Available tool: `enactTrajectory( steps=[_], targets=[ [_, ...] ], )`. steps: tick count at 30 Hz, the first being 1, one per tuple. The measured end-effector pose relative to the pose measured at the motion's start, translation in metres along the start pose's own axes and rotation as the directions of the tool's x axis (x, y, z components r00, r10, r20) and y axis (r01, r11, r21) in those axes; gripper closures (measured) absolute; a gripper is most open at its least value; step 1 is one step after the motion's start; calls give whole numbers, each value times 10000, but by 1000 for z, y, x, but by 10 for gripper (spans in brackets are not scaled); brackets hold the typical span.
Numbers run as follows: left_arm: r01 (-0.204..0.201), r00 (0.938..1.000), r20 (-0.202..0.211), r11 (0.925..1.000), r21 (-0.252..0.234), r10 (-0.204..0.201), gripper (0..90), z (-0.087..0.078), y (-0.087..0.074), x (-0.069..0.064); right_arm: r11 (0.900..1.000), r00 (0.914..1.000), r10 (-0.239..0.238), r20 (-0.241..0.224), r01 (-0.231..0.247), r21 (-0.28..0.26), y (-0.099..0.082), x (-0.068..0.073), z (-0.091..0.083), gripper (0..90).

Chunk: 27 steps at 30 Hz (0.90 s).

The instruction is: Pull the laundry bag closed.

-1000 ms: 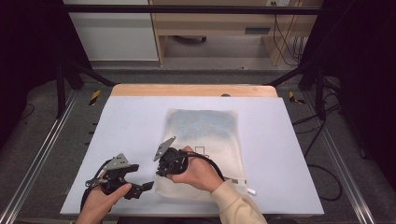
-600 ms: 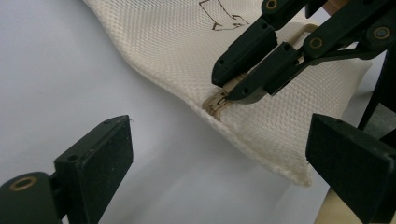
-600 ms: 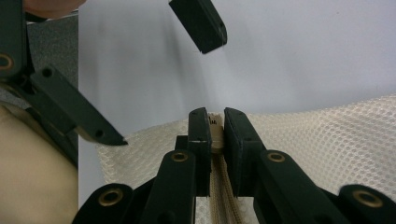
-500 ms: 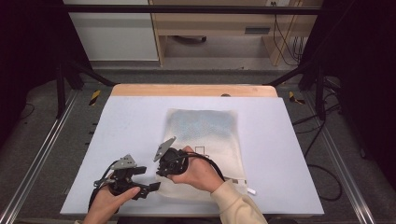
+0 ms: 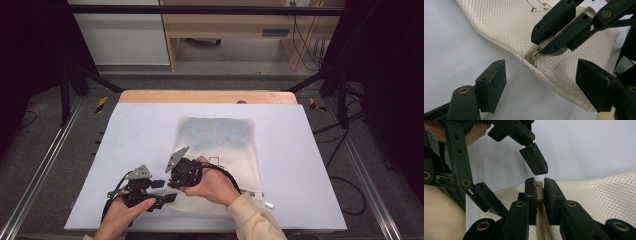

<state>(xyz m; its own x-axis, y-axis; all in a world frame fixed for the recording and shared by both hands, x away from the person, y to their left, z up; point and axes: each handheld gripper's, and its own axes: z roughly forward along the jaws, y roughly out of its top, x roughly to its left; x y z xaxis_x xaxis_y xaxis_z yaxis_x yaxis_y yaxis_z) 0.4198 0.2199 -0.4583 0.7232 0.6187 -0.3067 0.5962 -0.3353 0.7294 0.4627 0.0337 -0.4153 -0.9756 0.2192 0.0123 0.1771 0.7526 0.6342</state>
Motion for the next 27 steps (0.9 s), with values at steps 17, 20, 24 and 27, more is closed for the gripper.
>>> enactTrajectory(
  steps=[17,20,24,27],
  targets=[
    [215,9973,704,9997,132,-223,358,13,2,3,9999,10000,85,14,-85,-126,1,0,-2,818],
    [249,9954,915,9995,217,-268,378,15,2,5,9999,10000,66,22,-66,-84,1,0,-3,818],
    [401,9914,1230,9987,310,-437,413,20,3,9,10000,10000,-46,-3,46,-84,1,0,-2,817],
    [439,9902,1307,9982,412,-489,422,23,3,13,10000,10000,-26,16,26,-84,1,0,-2,818]
  ],
)
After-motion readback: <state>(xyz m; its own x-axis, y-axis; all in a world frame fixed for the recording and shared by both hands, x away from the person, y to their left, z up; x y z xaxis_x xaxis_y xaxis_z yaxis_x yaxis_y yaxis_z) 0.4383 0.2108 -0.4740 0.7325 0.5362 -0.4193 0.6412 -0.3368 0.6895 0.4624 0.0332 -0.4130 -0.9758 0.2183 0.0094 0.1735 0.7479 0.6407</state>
